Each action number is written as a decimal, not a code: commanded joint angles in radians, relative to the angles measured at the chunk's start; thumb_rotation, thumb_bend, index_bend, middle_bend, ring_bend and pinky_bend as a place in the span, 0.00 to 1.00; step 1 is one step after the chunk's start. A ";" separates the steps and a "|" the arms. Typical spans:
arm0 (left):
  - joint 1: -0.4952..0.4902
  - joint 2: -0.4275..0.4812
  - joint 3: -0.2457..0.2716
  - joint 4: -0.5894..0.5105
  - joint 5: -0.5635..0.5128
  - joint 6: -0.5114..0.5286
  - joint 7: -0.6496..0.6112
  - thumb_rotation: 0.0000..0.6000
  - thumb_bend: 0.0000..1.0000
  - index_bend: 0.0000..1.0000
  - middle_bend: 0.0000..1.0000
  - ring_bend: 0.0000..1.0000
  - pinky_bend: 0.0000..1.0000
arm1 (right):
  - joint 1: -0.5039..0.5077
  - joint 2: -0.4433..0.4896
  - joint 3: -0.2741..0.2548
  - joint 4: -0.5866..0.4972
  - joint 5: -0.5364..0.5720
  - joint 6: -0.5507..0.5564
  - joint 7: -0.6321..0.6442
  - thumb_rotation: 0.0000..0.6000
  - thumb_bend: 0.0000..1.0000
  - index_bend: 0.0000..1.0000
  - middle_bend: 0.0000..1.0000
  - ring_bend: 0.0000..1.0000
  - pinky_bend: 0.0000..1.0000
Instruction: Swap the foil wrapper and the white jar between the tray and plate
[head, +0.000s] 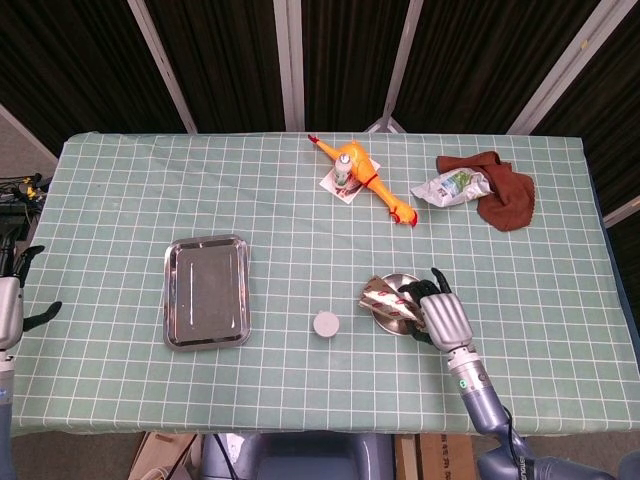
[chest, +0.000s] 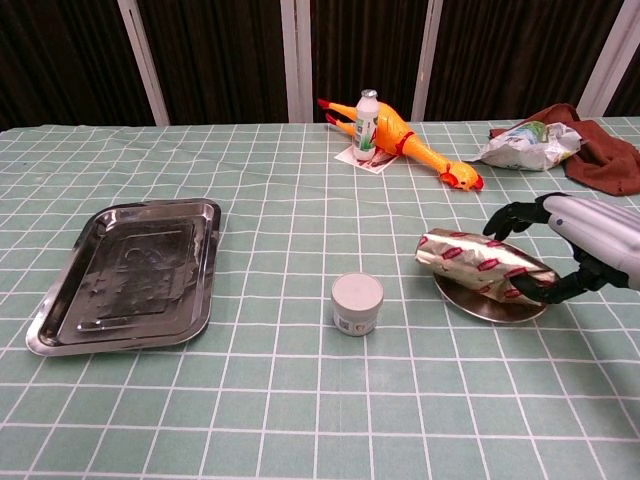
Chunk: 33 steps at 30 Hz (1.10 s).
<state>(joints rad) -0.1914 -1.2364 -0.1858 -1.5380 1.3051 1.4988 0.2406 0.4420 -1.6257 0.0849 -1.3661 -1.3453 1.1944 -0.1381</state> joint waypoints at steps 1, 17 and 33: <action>-0.001 -0.001 0.001 0.000 0.001 0.000 0.001 1.00 0.13 0.23 0.00 0.00 0.11 | -0.005 0.034 -0.005 -0.046 0.022 -0.019 -0.041 1.00 0.36 0.19 0.21 0.12 0.00; -0.019 -0.016 0.032 -0.004 0.043 -0.030 0.029 1.00 0.08 0.23 0.00 0.00 0.11 | -0.080 0.264 -0.039 -0.330 0.062 0.032 -0.174 1.00 0.29 0.08 0.12 0.03 0.00; -0.319 0.070 -0.047 -0.298 -0.005 -0.441 0.125 1.00 0.06 0.22 0.00 0.00 0.11 | -0.227 0.436 -0.016 -0.289 0.009 0.251 -0.027 1.00 0.26 0.07 0.10 0.02 0.00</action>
<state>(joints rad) -0.4288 -1.1830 -0.2021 -1.7678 1.3487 1.1593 0.3324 0.2432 -1.2046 0.0842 -1.6751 -1.2973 1.4194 -0.2065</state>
